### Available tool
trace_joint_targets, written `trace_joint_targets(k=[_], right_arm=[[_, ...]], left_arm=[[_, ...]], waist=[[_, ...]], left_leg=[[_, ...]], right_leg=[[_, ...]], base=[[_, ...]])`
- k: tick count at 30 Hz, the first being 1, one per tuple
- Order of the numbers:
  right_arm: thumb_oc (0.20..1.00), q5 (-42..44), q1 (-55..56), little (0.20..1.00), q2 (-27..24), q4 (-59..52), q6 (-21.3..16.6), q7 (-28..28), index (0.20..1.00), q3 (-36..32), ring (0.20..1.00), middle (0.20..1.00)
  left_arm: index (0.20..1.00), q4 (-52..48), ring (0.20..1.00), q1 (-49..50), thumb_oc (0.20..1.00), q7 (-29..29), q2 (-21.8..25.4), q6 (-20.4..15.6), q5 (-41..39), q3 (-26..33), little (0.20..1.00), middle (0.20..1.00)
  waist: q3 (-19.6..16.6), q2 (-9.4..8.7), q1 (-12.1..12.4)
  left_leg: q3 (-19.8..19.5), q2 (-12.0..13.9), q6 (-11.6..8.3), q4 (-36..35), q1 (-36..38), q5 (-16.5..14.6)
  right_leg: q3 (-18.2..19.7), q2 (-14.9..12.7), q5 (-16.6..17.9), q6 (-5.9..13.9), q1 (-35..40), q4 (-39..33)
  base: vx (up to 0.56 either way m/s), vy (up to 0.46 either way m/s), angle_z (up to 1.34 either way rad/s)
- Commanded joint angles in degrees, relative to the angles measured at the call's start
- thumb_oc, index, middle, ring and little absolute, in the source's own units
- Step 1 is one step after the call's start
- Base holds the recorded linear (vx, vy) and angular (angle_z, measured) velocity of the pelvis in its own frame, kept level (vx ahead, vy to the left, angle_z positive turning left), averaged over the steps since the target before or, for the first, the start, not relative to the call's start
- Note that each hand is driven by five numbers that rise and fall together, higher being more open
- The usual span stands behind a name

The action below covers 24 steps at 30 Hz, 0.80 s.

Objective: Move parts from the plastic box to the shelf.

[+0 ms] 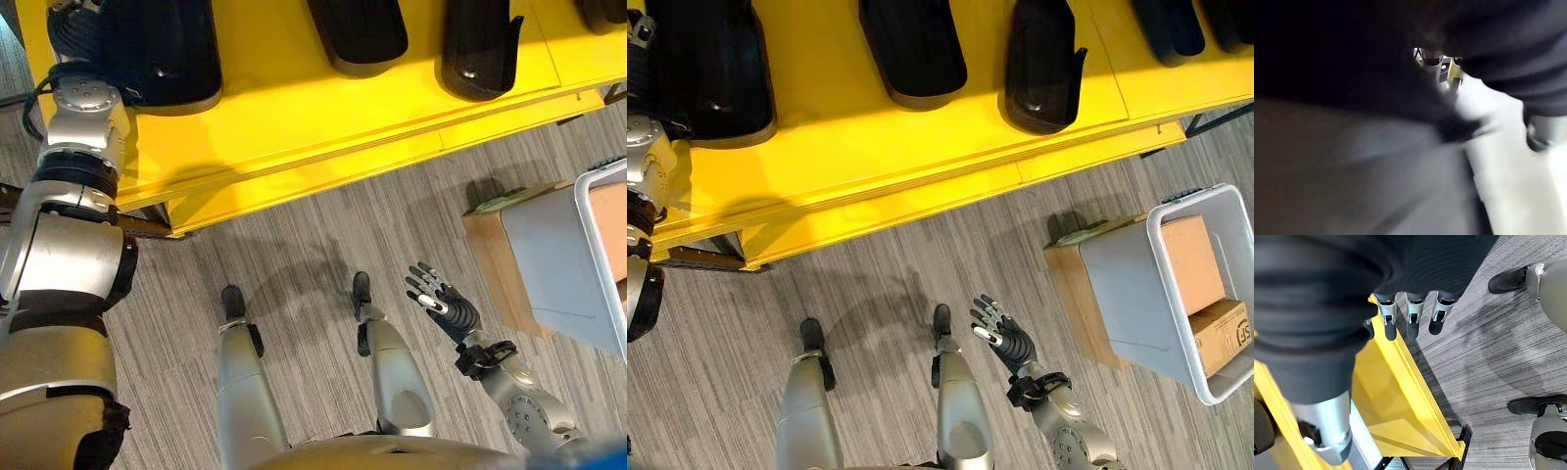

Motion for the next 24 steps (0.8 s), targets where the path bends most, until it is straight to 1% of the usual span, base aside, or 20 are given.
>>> trace_joint_targets(k=[1, 9, 14, 19, 24], right_arm=[[1.0, 1.2, 2.9, 1.0, -4.5, -1.9, -1.2, 0.6, 1.0, -2.8, 1.0, 1.0], [1.0, 1.0, 2.3, 1.0, -4.7, -1.4, -1.1, 0.0, 1.0, -3.3, 1.0, 1.0], [1.0, 0.6, 1.9, 1.0, -4.8, -0.9, -0.8, -0.2, 1.0, -3.0, 1.0, 1.0], [1.0, 0.2, 1.8, 1.0, -4.8, -0.7, -0.7, -0.2, 1.0, -2.6, 1.0, 1.0], [1.0, -0.1, 2.4, 1.0, -6.0, -1.1, -0.6, 0.3, 1.0, -2.8, 1.0, 1.0]], left_arm=[[1.0, 1.1, 1.0, -0.8, 1.0, 0.7, 1.6, -1.6, -0.8, 2.5, 1.0, 1.0], [1.0, 1.2, 1.0, -0.3, 1.0, -0.6, 1.4, -2.2, -4.9, 3.8, 1.0, 1.0], [1.0, 1.7, 1.0, 1.8, 1.0, -2.0, 0.2, -2.2, -6.7, 5.1, 1.0, 1.0], [1.0, 1.8, 1.0, 3.5, 1.0, -2.5, -0.8, -2.0, -6.9, 6.2, 1.0, 1.0], [1.0, 2.4, 1.0, 5.5, 1.0, -3.6, -2.1, -1.2, -5.0, 6.8, 1.0, 1.0]], waist=[[-1.9, 0.95, 0.3], [-3.4, 1.29, 0.4], [-4.1, 1.45, 0.8], [-4.1, 1.4, 1.0], [-3.7, 1.55, 1.0]], left_leg=[[-0.1, 2.2, -1.13, 1.9, -0.4, -3.3], [-0.4, 2.3, -1.22, 1.8, 1.1, -3.4], [-0.6, 2.2, -1.41, 0.9, 2.9, -3.2], [-0.5, 2.3, -1.53, 0.8, 3.4, -3.1], [-0.6, 2.5, -1.75, 0.9, 4.0, -2.9]], right_leg=[[0.3, -1.4, -3.5, -0.54, 3.1, 3.7], [0.3, -1.1, -3.9, -0.53, 3.9, 4.4], [0.1, -1.1, -3.9, -0.59, 6.0, 3.6], [0.3, -1.1, -3.9, -0.73, 6.5, 3.6], [0.7, -1.0, -4.5, -1.01, 6.4, 4.5]], base=[[0.0, 0.0, 0.0], [0.0, -0.004, -0.01], [0.0, 0.0, 0.0], [0.0, 0.0, 0.0], [-0.01, -0.002, -0.02]])
